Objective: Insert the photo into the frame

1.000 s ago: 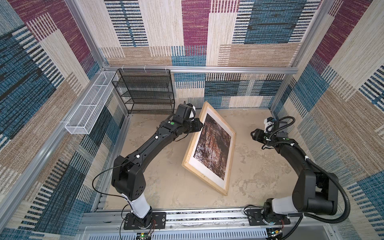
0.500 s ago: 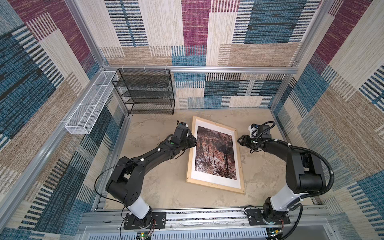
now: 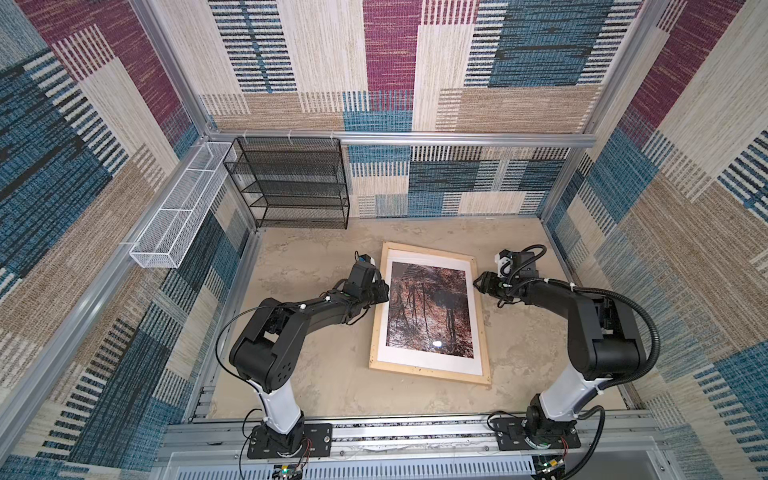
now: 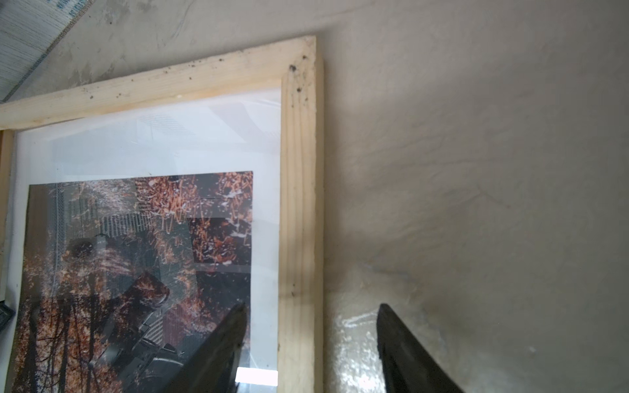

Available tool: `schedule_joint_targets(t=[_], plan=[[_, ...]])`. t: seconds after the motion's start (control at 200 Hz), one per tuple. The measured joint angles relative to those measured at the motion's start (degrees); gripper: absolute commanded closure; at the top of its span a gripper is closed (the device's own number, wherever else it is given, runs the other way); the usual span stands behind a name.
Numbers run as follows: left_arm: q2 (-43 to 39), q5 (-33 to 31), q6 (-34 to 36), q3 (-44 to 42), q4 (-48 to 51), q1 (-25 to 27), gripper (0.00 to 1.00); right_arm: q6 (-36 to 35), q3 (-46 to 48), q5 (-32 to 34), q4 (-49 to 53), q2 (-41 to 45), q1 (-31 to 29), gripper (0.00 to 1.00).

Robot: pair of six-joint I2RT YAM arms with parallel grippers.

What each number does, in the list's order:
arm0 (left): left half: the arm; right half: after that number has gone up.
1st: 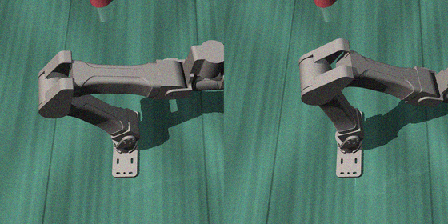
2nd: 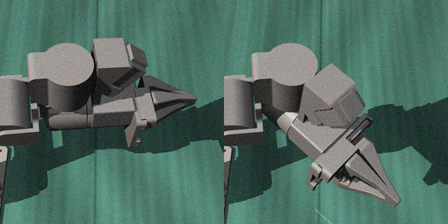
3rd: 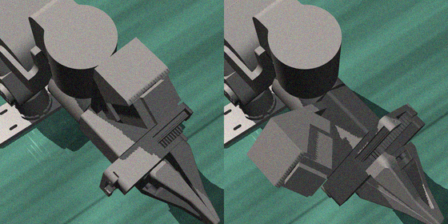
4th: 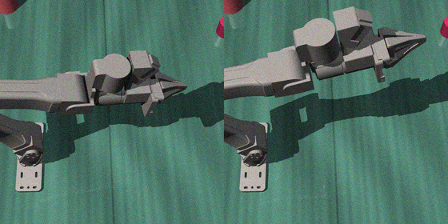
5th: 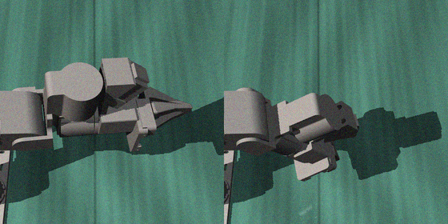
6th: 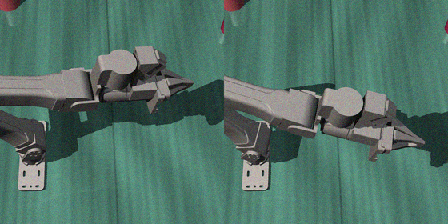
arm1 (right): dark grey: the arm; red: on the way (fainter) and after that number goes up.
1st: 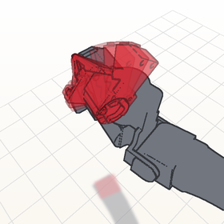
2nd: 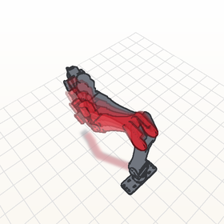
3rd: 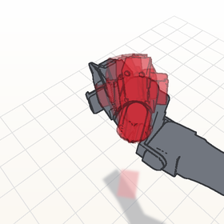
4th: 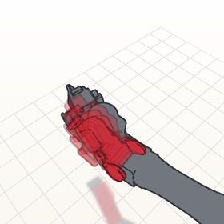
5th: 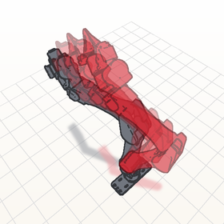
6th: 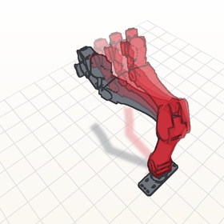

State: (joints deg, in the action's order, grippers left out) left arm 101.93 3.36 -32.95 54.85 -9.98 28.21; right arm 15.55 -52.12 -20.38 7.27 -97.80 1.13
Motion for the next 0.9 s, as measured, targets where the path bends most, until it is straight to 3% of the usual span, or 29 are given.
schedule_joint_targets(t=[0.135, 0.17, 0.235, 0.456, 0.731, 0.896], plan=[[0.3, -3.3, 2.9, 0.4, 1.5, -1.3, 0.56, 0.0, -0.2, 0.0, 0.1, -0.1, 0.0, 0.38], [0.3, -3.9, 3.3, 0.4, 1.7, -1.6, 0.44, 0.0, -0.2, 0.1, 0.1, -0.1, 0.0, 0.37], [-0.2, -4.8, 4.0, -0.2, 1.9, -1.8, 0.42, 0.0, -0.3, 0.1, 0.1, -0.1, 0.0, 0.38], [-2.4, -6.0, 5.4, -0.8, 3.8, -2.4, 0.43, 0.0, -0.4, 0.6, 0.1, -0.1, -0.1, 0.38], [-4.1, -6.2, 5.7, -0.5, 8.9, -2.4, 0.58, 0.0, -1.5, 0.7, 0.2, -1.3, -0.4, 0.39], [-4.1, -5.9, 5.7, -1.8, 10.7, -2.3, 0.60, 0.0, -2.3, 0.4, 0.0, -2.7, -0.5, 0.40]])
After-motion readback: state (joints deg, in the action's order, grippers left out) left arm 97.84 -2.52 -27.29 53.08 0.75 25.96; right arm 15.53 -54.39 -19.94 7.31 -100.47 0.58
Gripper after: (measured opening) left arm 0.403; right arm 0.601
